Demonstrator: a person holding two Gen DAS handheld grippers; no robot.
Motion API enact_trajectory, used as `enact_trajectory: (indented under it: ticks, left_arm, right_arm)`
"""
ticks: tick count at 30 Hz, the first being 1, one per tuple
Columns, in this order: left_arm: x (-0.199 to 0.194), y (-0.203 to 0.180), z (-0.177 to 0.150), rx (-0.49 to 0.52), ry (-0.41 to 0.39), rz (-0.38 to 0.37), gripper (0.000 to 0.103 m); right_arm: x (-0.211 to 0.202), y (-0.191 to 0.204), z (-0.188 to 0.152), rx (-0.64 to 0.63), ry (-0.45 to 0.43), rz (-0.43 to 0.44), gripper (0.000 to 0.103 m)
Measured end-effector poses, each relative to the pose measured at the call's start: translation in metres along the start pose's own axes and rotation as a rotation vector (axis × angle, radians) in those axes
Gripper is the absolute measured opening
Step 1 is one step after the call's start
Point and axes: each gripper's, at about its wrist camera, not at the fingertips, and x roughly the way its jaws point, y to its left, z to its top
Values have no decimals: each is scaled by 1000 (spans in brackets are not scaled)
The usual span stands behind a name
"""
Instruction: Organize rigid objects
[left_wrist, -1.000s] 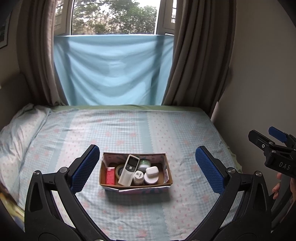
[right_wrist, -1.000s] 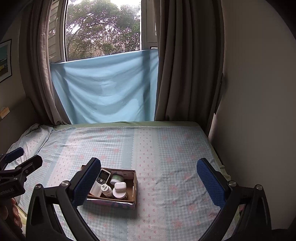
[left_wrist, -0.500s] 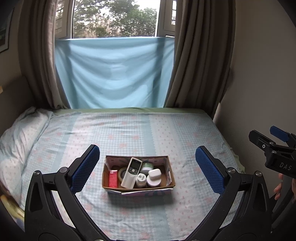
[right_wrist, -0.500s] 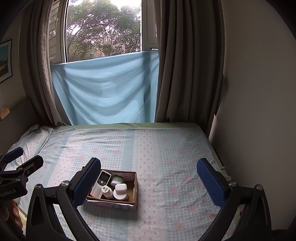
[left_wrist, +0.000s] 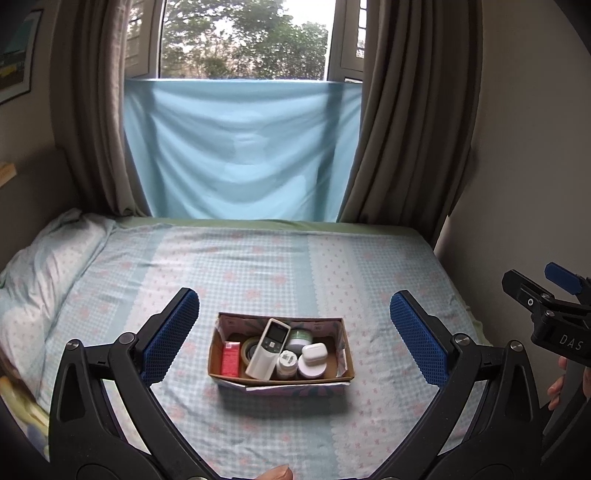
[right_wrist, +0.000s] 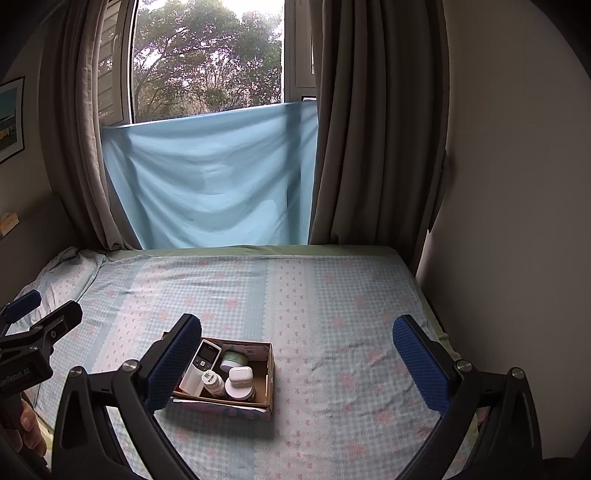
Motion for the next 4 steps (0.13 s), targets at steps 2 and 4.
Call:
enact_trajectory:
  ticks: [2,4]
  left_arm:
    - [-2,1,-1,-7,-13,-17,103]
    - [-3,2,-1,-12,-16,-16,103]
  right_arm:
    - [0,0,0,-1,-1,-1,103]
    - [0,0,0,0,0,0,103]
